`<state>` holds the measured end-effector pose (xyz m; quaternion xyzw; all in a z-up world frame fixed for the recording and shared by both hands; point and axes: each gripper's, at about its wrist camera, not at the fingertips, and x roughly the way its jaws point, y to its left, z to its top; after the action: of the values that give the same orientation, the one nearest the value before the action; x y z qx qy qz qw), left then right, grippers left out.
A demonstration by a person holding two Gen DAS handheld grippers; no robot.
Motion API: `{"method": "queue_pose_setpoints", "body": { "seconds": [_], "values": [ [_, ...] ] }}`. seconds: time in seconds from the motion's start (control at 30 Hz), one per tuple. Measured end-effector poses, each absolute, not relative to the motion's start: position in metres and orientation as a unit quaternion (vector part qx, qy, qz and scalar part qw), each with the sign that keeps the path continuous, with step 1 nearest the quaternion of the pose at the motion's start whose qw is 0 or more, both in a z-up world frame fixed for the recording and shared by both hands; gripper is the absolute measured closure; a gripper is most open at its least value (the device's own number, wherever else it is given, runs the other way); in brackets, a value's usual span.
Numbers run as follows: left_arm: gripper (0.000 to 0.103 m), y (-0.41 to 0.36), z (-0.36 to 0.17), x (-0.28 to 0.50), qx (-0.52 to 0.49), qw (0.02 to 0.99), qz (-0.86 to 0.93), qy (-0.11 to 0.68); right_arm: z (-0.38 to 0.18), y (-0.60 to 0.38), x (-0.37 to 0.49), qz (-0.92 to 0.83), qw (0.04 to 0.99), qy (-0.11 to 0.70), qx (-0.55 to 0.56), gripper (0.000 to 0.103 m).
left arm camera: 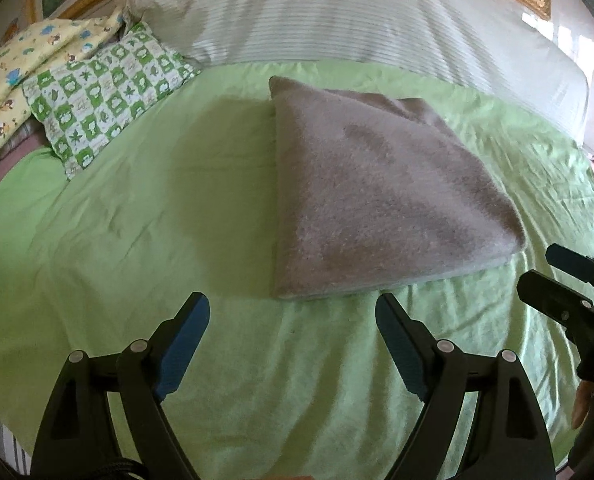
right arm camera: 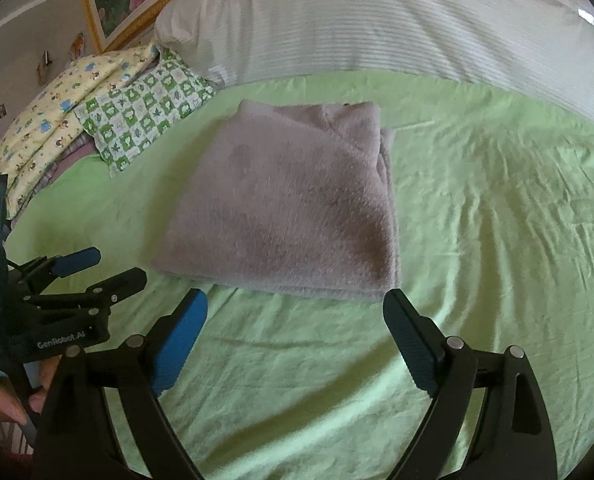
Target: Fold small clothes
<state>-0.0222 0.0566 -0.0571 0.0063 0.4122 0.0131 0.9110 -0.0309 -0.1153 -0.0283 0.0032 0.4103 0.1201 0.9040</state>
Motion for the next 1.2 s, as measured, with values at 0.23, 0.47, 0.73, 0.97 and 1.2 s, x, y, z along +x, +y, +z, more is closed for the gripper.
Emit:
{"method": "queue_pose_setpoints", "body": {
  "seconds": [0.23, 0.47, 0.73, 0.97, 1.2],
  "values": [
    [0.018, 0.064, -0.061, -0.012, -0.004, 0.907, 0.021, 0.421, -0.033, -0.113, -0.023, 0.121, 0.902, 0.414, 0.002, 0.013],
    [0.017, 0.067, -0.063, -0.006, -0.005, 0.904, 0.017, 0.427, -0.035, -0.113, -0.017, 0.122, 0.9, 0.419, 0.002, 0.013],
    [0.017, 0.067, -0.065, 0.003, -0.001, 0.897, 0.013, 0.442, -0.037, -0.111, -0.012, 0.12, 0.899, 0.422, 0.0, 0.013],
    [0.017, 0.07, -0.065, 0.003, -0.002, 0.897, 0.014, 0.442, -0.036, -0.109, -0.01, 0.123, 0.899, 0.42, 0.0, 0.012],
    [0.017, 0.07, -0.062, 0.001, -0.004, 0.899, 0.017, 0.438, -0.033, -0.11, -0.011, 0.121, 0.901, 0.417, 0.002, 0.012]
  ]
}}
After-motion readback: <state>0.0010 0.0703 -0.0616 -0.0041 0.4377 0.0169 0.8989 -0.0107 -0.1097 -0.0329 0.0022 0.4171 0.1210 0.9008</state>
